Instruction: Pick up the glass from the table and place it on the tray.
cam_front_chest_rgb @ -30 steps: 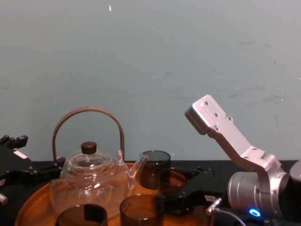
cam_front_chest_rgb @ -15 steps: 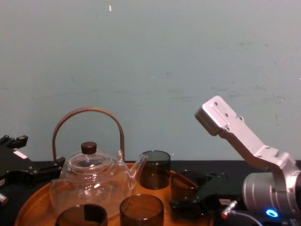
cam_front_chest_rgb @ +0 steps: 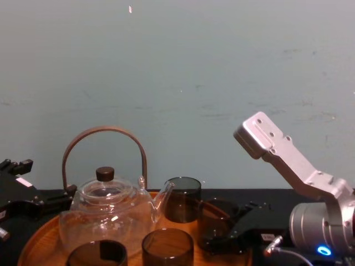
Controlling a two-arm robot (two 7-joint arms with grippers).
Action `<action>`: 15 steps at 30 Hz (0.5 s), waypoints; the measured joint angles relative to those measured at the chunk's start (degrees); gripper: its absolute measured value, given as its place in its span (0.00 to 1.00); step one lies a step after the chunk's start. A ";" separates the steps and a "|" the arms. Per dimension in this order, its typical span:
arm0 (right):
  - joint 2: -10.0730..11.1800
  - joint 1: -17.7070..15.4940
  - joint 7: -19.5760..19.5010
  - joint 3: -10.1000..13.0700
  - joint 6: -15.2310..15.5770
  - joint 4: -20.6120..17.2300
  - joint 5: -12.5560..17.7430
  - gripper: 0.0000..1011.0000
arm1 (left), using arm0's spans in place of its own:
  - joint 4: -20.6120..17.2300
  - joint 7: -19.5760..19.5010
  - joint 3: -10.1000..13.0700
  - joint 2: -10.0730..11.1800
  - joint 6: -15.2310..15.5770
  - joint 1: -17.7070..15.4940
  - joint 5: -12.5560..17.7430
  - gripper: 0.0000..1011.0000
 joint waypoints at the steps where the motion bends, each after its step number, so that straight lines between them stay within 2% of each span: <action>1: -0.02 0.01 -0.01 -0.02 -0.01 0.00 0.00 0.99 | 0.00 0.00 0.00 0.00 0.00 0.00 0.00 1.00; 15: 0.62 -0.76 -0.07 -0.10 0.41 -1.87 0.04 0.99 | 0.00 0.00 0.00 0.00 0.00 0.00 0.00 1.00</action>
